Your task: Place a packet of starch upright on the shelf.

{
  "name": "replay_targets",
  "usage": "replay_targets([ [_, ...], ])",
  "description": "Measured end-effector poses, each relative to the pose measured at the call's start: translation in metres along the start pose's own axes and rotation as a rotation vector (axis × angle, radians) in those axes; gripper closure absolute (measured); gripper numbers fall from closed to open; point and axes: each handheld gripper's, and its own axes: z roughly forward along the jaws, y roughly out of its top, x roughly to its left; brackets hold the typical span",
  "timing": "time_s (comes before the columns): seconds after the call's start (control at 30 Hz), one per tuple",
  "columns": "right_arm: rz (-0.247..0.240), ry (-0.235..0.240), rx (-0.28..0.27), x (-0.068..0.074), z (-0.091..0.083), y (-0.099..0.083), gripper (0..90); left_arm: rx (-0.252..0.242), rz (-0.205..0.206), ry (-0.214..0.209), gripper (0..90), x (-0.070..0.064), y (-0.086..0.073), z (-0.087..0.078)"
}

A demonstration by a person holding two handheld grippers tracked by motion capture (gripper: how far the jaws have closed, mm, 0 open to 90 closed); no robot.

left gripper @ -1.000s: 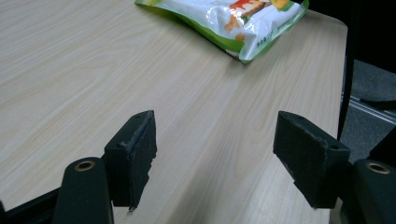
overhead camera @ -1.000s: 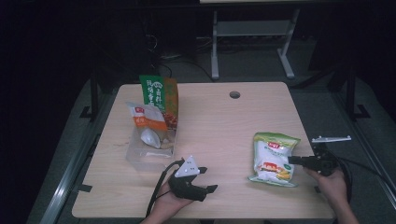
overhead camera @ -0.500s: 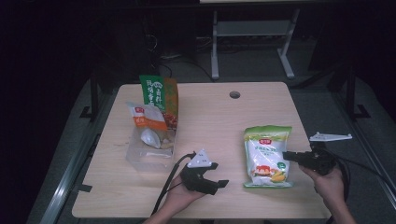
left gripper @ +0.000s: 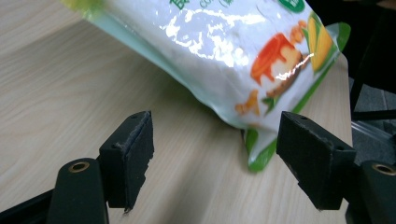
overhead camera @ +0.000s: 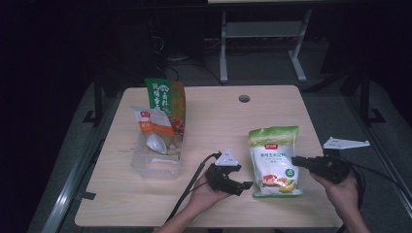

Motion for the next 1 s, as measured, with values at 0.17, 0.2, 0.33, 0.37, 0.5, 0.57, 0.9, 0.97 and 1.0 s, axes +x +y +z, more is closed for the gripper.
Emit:
replay_targets([
  [0.17, -0.024, 0.016, -0.018, 0.005, 0.001, 0.002, 90.0, -0.007, -0.050, -0.029, 27.0, 0.006, 0.004, 0.012],
  [0.2, -0.027, 0.018, -0.018, 0.005, 0.001, 0.002, 90.0, -0.008, -0.057, -0.041, 27.0, 0.008, 0.005, 0.015],
  [0.33, -0.041, 0.030, -0.013, 0.008, 0.003, 0.003, 90.0, -0.008, -0.116, -0.078, 25.1, 0.012, 0.006, 0.022],
  [0.37, -0.039, 0.035, -0.017, 0.009, 0.004, 0.002, 90.0, -0.016, -0.140, -0.095, 25.2, 0.014, 0.006, 0.024],
  [0.5, -0.052, 0.045, -0.022, 0.012, 0.006, 0.002, 90.0, -0.041, -0.198, -0.159, 34.8, 0.018, 0.008, 0.028],
  [0.57, -0.063, 0.049, -0.022, 0.014, 0.007, 0.004, 90.0, -0.055, -0.202, -0.163, 41.3, 0.017, 0.008, 0.027],
  [0.9, -0.091, 0.066, -0.038, 0.023, 0.019, 0.012, 90.0, -0.117, -0.190, -0.081, 71.9, 0.018, 0.010, 0.006],
  [0.97, -0.100, 0.072, -0.033, 0.025, 0.023, 0.015, 89.9, -0.125, -0.180, -0.052, 75.7, 0.019, 0.010, 0.000],
  [1.0, -0.100, 0.072, -0.033, 0.025, 0.023, 0.015, 89.9, -0.125, -0.180, -0.052, 76.7, 0.019, 0.010, 0.000],
])
